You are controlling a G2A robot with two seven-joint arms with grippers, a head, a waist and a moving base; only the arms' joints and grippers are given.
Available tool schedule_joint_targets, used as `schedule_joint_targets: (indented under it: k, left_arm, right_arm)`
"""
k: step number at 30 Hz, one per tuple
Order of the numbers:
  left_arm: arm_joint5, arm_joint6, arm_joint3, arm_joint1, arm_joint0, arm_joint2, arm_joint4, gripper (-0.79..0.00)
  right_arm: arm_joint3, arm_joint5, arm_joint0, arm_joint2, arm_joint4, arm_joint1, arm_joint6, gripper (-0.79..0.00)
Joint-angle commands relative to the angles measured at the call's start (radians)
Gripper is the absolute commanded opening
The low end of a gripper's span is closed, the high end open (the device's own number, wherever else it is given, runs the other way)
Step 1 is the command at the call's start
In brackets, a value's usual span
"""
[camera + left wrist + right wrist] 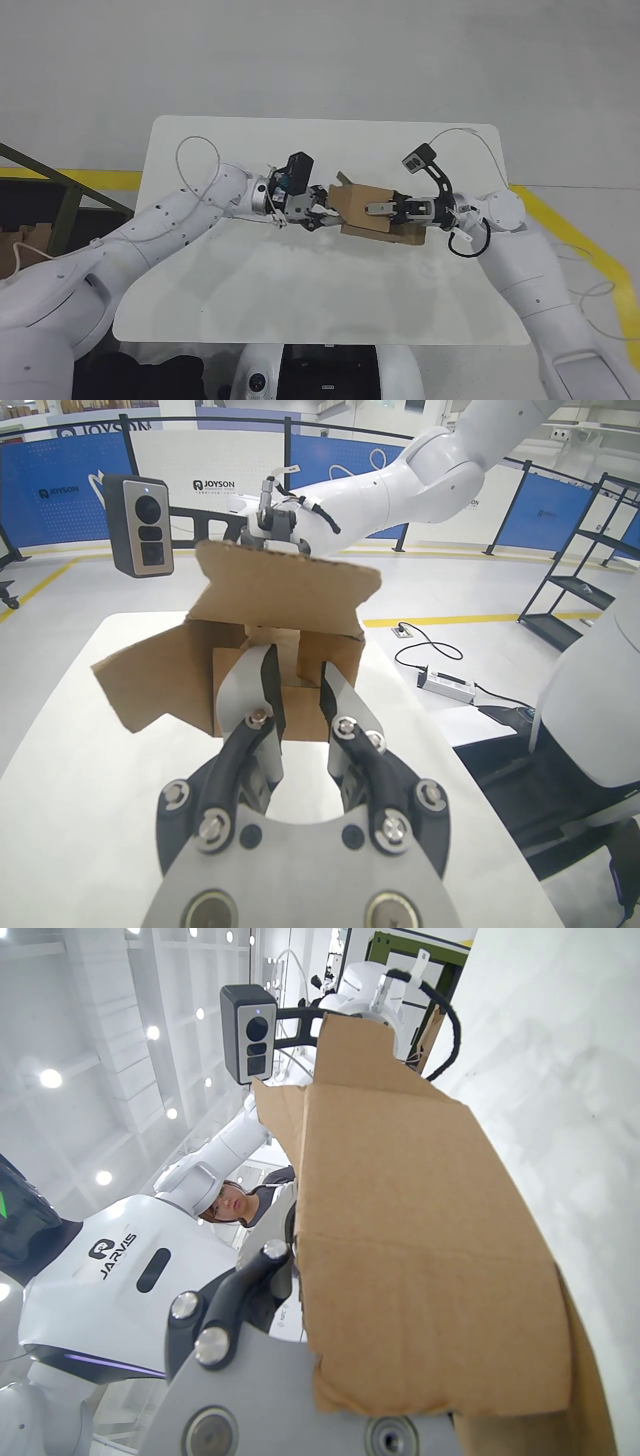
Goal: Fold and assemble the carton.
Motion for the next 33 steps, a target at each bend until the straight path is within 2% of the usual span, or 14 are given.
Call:
schedule_joint_targets:
  k: [1,3,4,5,13,16,20,25,33]
  left_arm:
    - [0.000,0.001,0.002,0.003,0.007,-0.012,-0.005,-0.511]
    - [0.000,0.004,0.006,0.007,0.015,-0.025,-0.012,-0.434]
    - [0.000,0.004,0.008,0.009,0.018,-0.030,-0.015,-0.336]
    - [0.000,0.005,0.011,0.011,0.022,-0.037,-0.020,-0.003]
    - [0.000,0.039,0.015,0.045,0.053,-0.097,-0.056,0.000]
    - [0.000,0.067,0.031,0.062,0.073,-0.134,-0.103,0.000]
    - [0.000,0.047,0.049,0.074,0.088,-0.166,-0.177,0.000]
    - [0.000,-0.082,0.070,0.069,0.089,-0.186,-0.294,0.000]
    - [0.000,-0.398,0.094,0.029,0.067,-0.160,-0.596,0.000]
  right_arm:
    - [-0.002,-0.001,-0.002,0.003,0.003,0.001,-0.001,-0.785]
    - [-0.004,-0.001,-0.005,0.006,0.005,0.003,-0.001,-0.785]
    - [-0.005,-0.001,-0.006,0.007,0.005,0.003,-0.001,-0.785]
    - [-0.007,0.000,-0.007,0.009,0.005,0.004,0.000,-0.785]
    - [-0.015,0.006,-0.015,0.019,0.004,0.010,0.006,-0.785]
    - [-0.021,0.013,-0.018,0.016,-0.001,0.012,0.013,-0.785]
    - [-0.028,0.018,-0.019,0.009,-0.010,0.013,0.018,-0.785]
    - [-0.051,0.024,-0.017,-0.010,-0.030,0.012,0.024,-0.785]
    - [-0.101,0.029,-0.015,-0.040,-0.069,0.014,0.029,-0.785]
